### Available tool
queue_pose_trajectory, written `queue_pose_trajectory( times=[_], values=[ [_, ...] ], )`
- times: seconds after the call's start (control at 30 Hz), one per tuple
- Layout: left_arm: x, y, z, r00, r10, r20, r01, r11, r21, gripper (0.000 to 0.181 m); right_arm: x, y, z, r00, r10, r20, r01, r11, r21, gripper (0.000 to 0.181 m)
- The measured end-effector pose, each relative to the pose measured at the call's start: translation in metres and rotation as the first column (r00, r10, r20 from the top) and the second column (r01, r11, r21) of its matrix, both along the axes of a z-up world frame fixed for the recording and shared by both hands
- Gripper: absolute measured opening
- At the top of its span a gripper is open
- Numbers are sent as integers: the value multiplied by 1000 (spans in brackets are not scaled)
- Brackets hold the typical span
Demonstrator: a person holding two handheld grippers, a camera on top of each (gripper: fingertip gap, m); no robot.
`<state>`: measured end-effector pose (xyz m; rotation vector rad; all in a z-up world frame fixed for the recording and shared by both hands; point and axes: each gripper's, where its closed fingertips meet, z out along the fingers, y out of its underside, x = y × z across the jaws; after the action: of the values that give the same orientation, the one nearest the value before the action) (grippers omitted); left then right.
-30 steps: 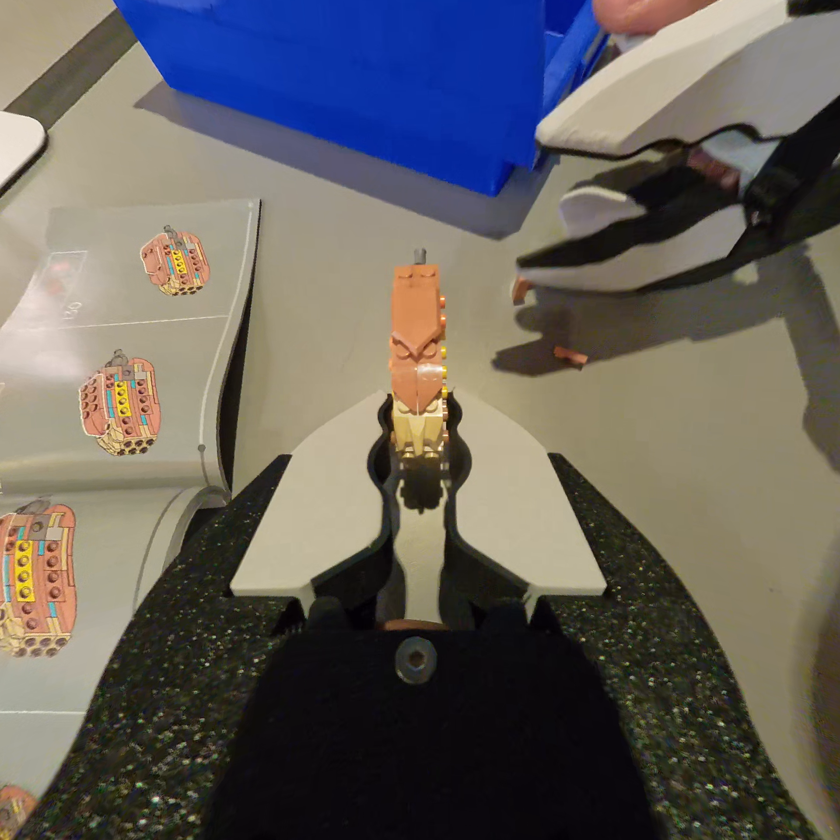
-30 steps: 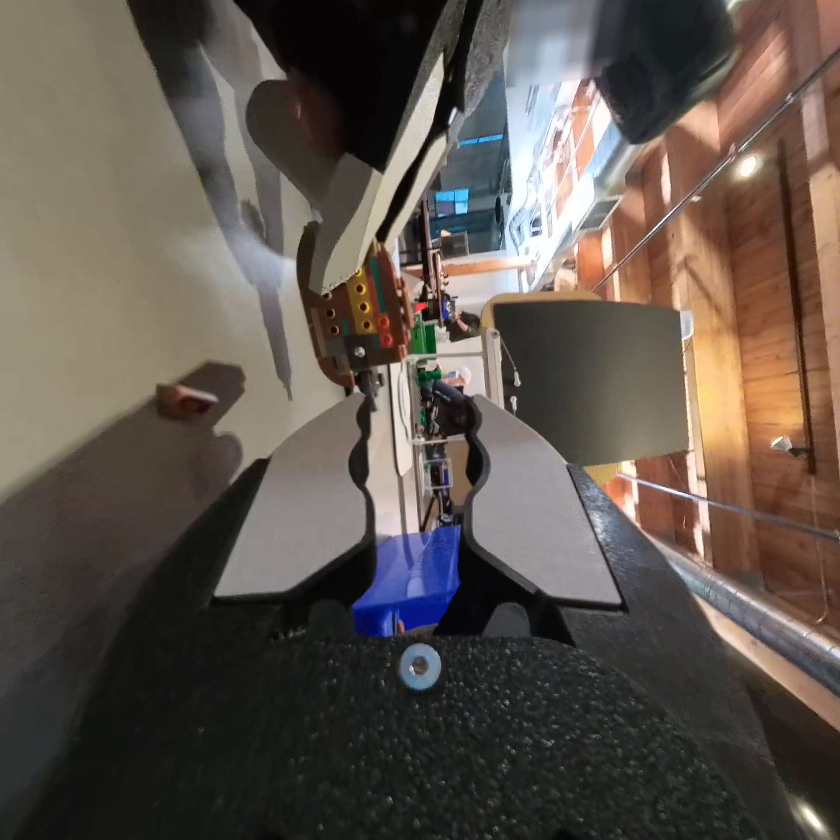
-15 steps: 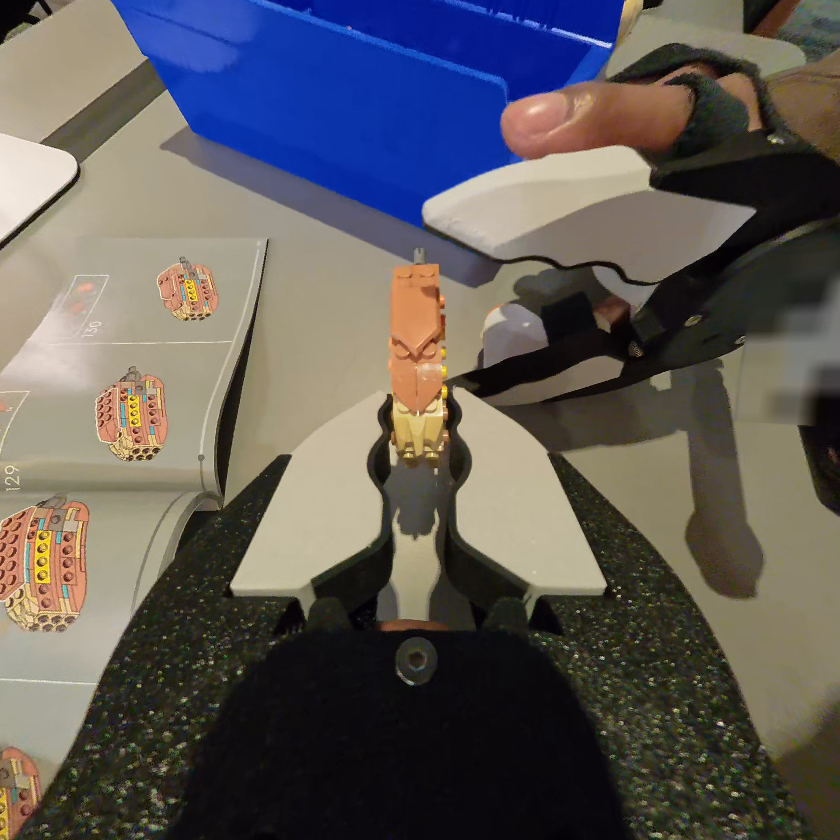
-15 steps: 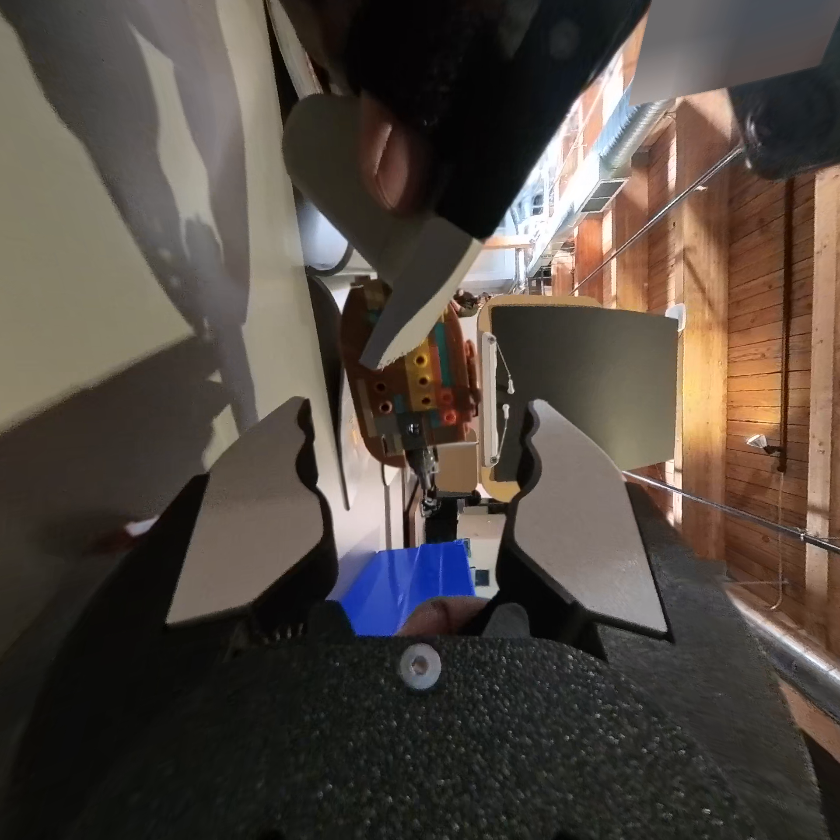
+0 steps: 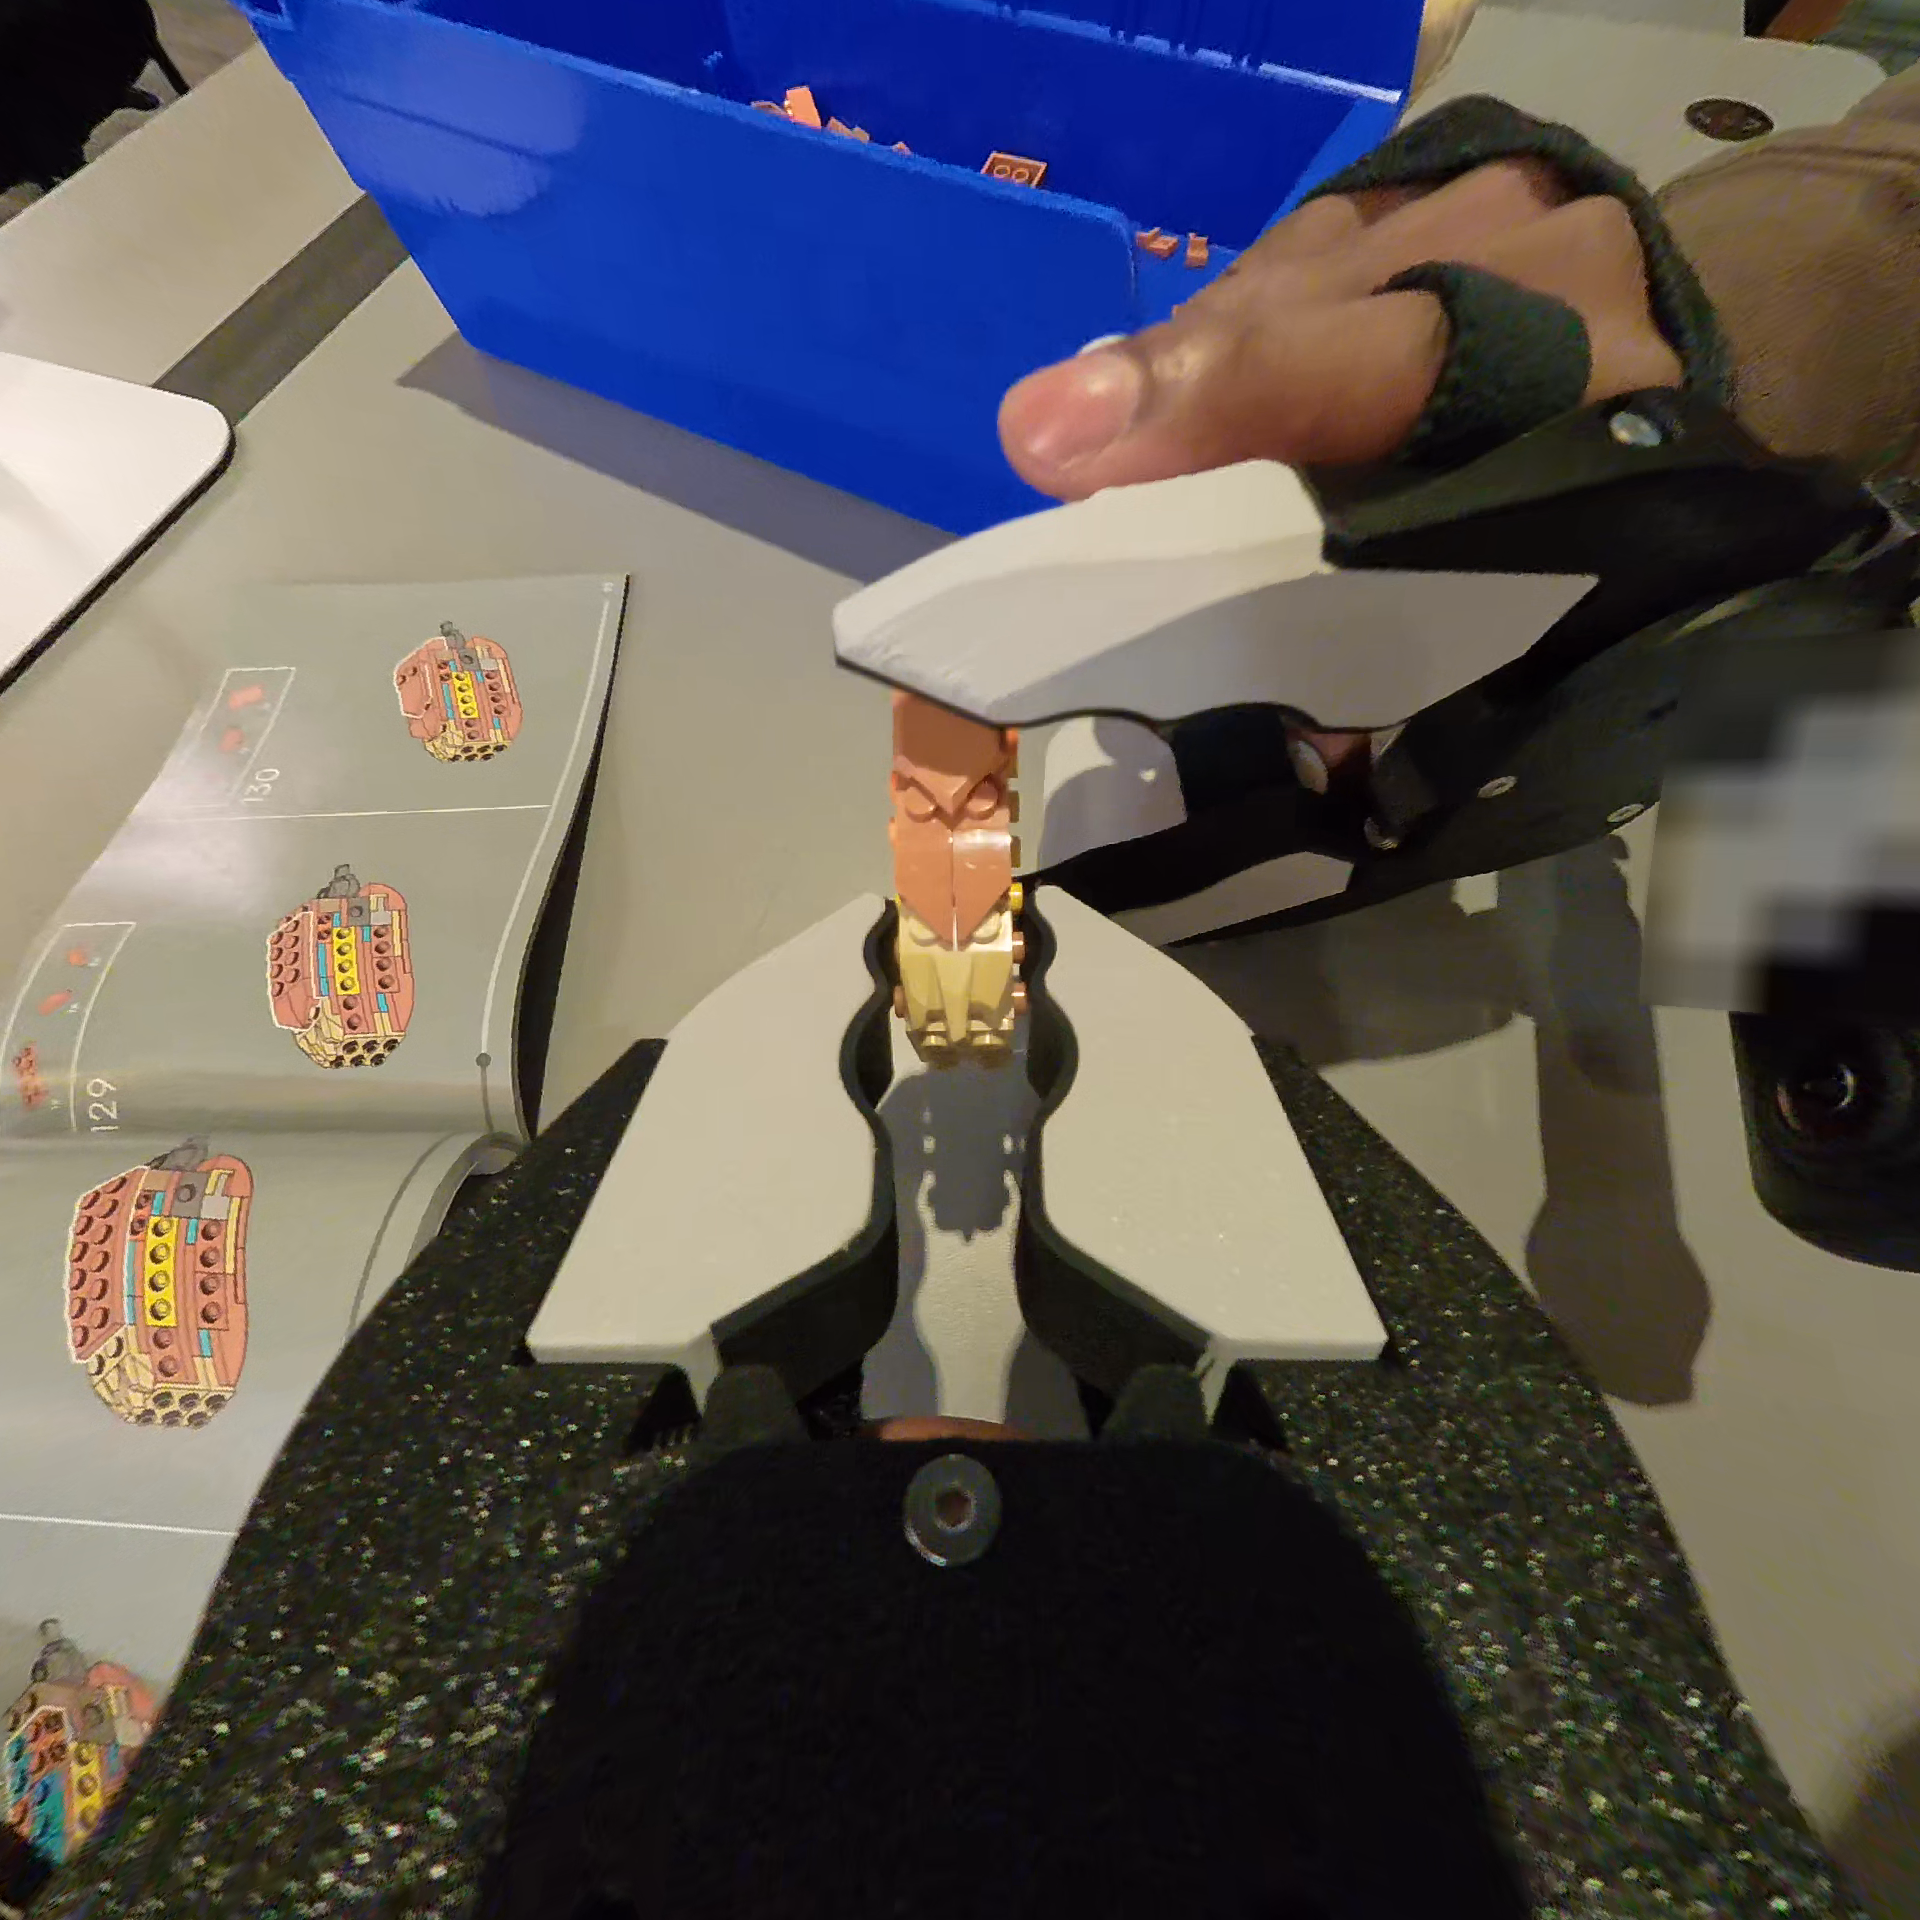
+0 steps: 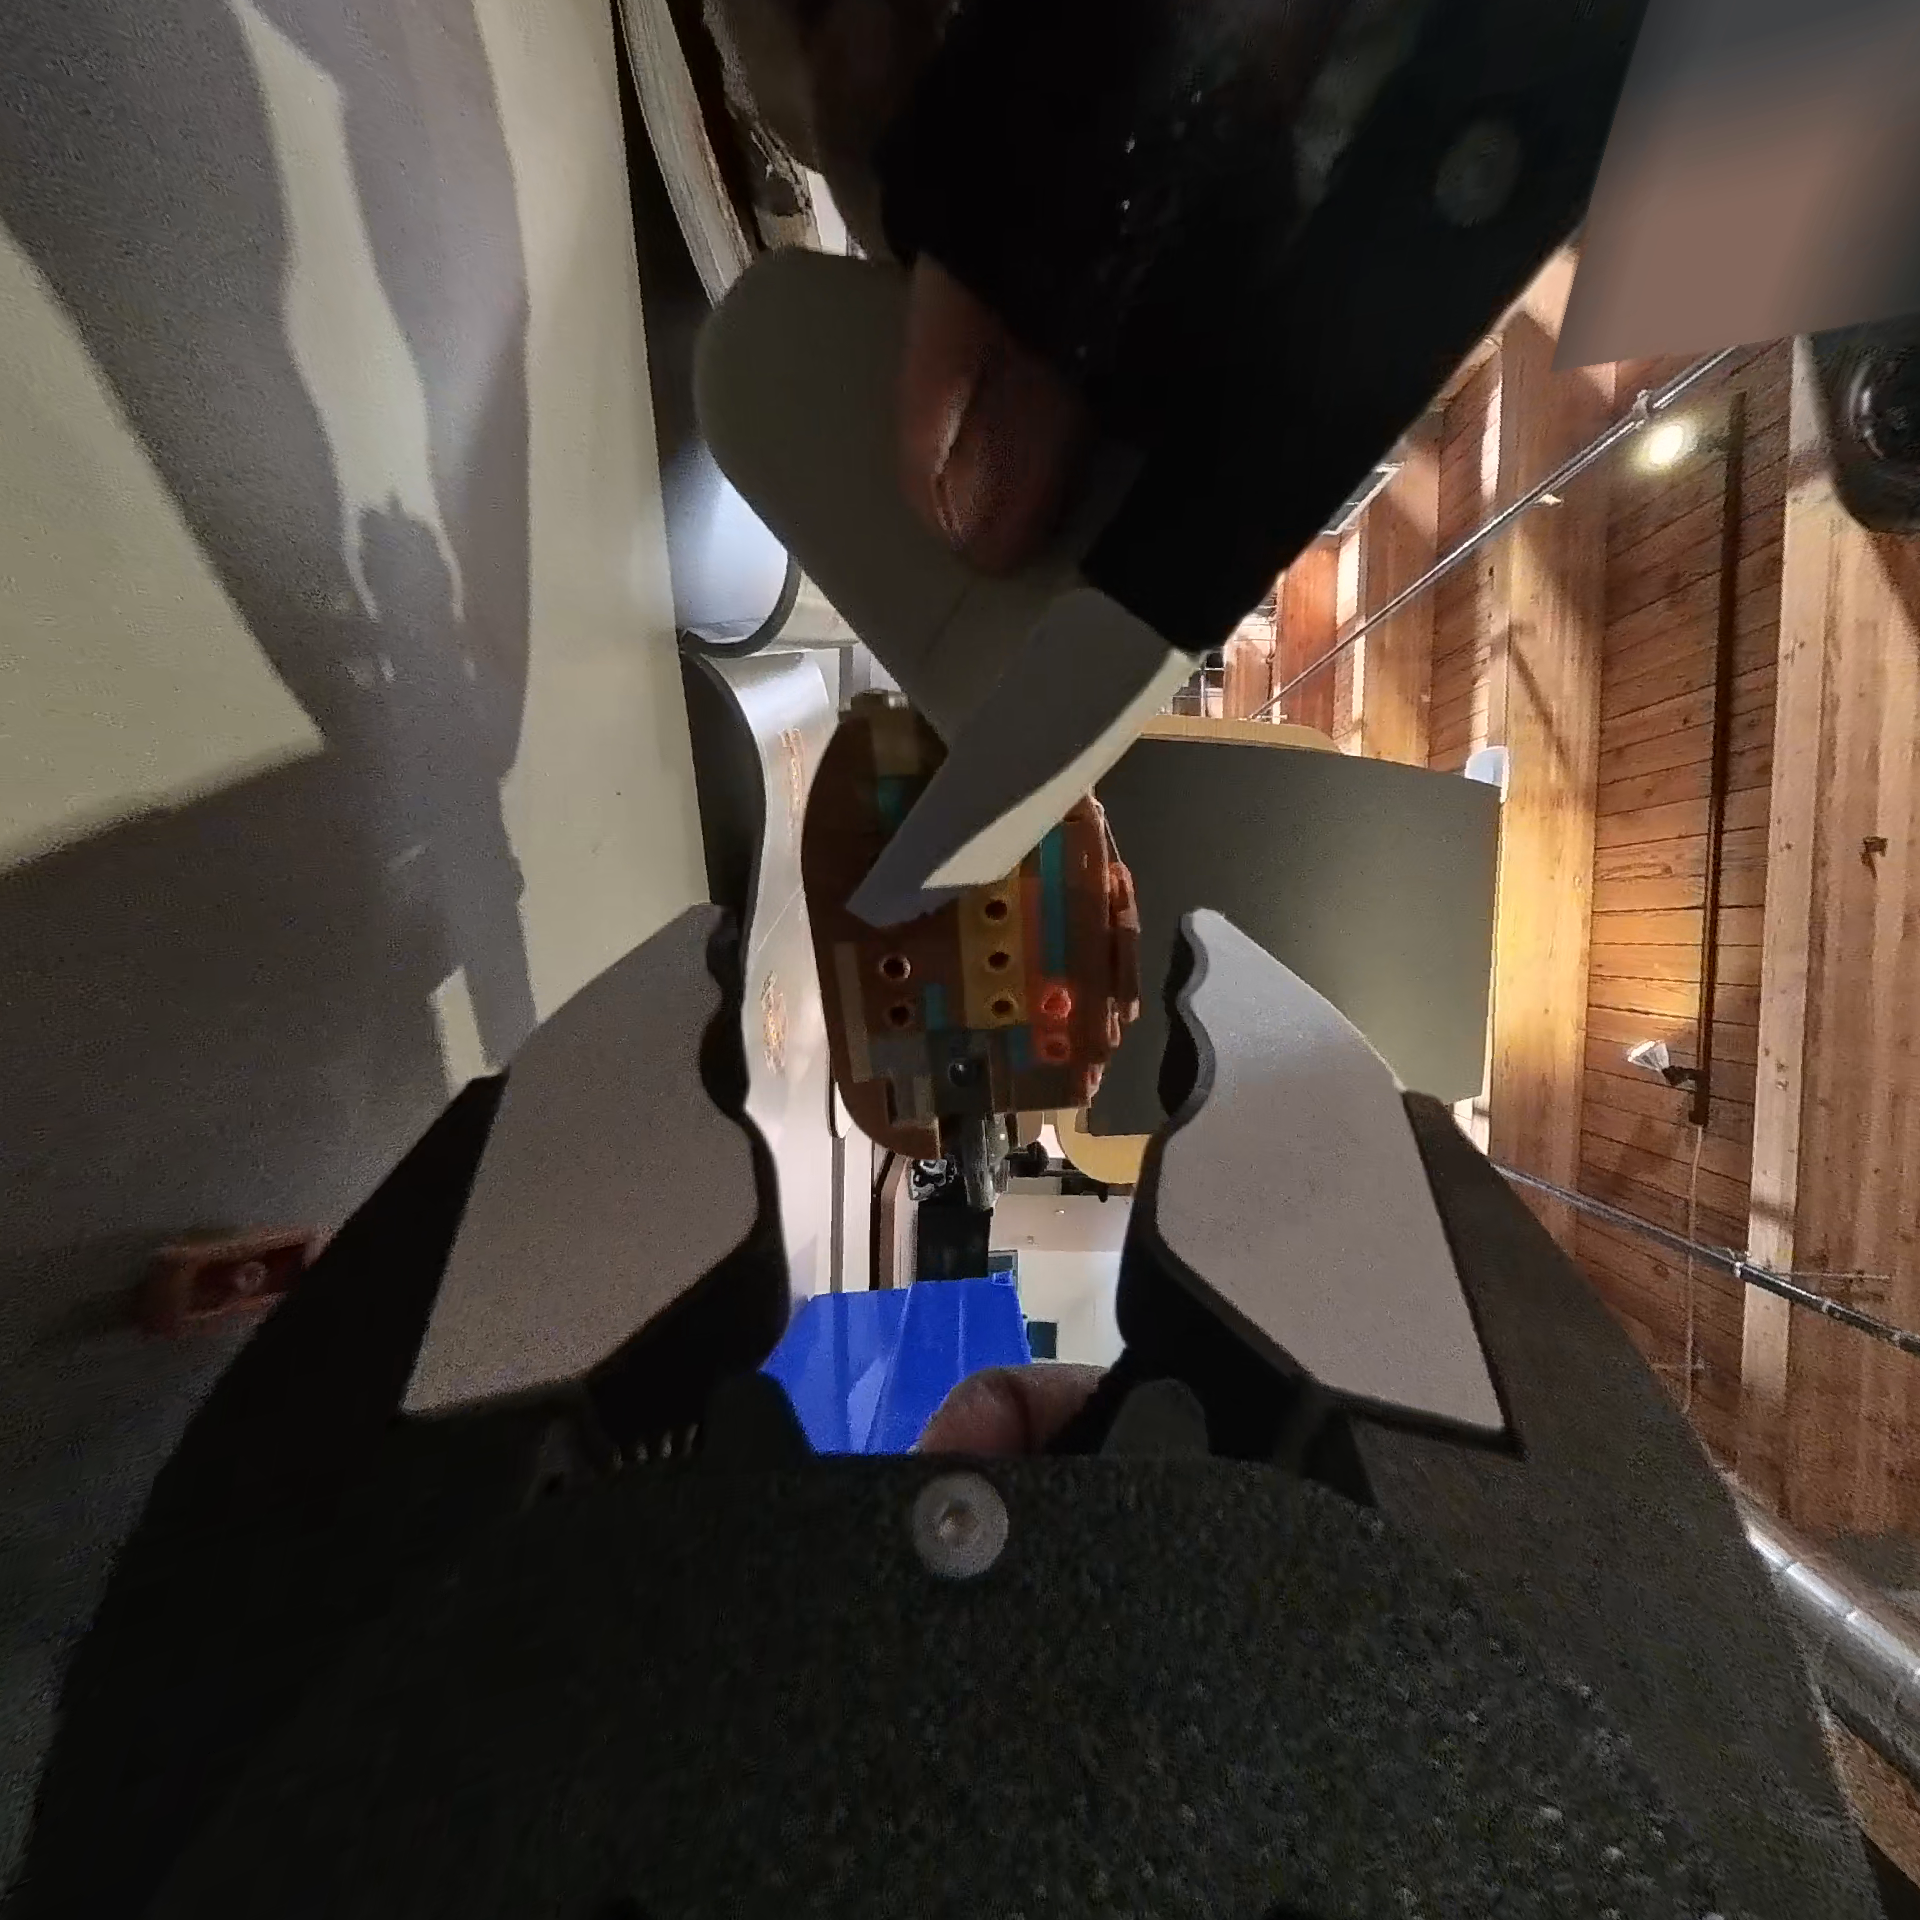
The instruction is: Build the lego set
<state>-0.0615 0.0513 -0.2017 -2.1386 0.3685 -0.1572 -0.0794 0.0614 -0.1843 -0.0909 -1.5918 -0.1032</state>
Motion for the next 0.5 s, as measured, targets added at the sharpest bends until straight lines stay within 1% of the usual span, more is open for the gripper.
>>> queue_pose_trajectory(
  times=[0.23, 0.5],
  values=[
    [0, 0, -1, 1000, 3, -29, -4, 1000, -3, 22, 1, 0, 2, 1000, 6, -13, -5, 1000, 25, 59],
    [1, 0, -2, 999, -8, -41, 8, 1000, -10, 22, 3, 1, 0, 1000, 6, 22, -7, 1000, 27, 57]
  ],
)
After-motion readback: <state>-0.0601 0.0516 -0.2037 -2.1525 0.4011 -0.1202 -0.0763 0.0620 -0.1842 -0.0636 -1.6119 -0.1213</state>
